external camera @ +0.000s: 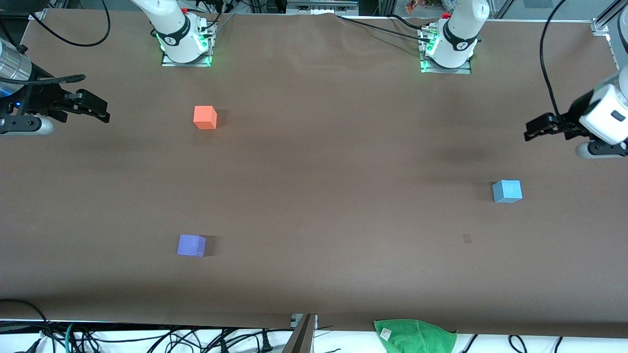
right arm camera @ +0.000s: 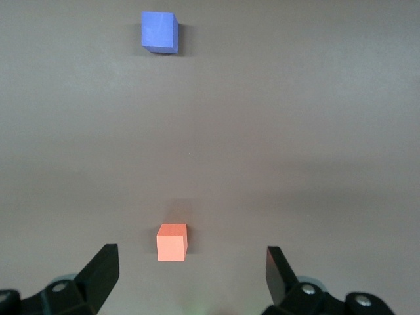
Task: Place blue block between orange and purple blocks
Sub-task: 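Reach the open left gripper down over the light blue cube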
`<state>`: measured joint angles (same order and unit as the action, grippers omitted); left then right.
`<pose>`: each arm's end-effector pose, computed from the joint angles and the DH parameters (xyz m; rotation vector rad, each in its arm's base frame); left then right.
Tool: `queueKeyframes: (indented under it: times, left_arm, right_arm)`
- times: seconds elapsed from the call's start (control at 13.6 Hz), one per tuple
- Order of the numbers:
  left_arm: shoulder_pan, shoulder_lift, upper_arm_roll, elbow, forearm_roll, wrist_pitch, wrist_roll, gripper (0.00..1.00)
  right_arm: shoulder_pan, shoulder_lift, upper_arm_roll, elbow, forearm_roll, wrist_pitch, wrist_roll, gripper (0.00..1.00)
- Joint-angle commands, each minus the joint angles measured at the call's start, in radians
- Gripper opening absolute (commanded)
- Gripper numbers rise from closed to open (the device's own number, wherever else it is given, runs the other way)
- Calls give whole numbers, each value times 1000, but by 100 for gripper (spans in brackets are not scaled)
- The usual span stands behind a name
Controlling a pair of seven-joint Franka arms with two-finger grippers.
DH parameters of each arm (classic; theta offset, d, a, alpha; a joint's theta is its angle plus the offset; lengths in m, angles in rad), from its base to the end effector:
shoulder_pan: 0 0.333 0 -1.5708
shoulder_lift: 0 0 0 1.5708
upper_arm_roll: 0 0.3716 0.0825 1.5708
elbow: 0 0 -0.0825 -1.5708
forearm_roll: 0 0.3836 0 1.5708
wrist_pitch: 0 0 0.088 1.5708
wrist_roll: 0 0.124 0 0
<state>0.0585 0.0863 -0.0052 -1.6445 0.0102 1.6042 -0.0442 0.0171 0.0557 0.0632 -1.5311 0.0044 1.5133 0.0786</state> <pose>0.5768 0.0321 0.5823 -3.1225 -0.1508 0.1982 0.5648 0.0449 0.6457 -3.1374 -0.0029 0.1158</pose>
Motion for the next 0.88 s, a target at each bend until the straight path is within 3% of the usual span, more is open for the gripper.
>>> queueKeyframes:
  times: [0.0, 0.37, 0.81]
  left_arm:
    - [66, 102, -4, 23, 43, 26, 84, 100]
    - [103, 211, -4, -35, 43, 242, 176, 100]
    - [125, 219, -4, -375, 57, 754, 222, 100]
  right_arm:
    - [1, 1, 1, 12, -6, -12, 6, 99]
    - [3, 1, 7, 17, -4, -8, 6, 99]
    - [1, 1, 6, 16, -1, -13, 4, 99]
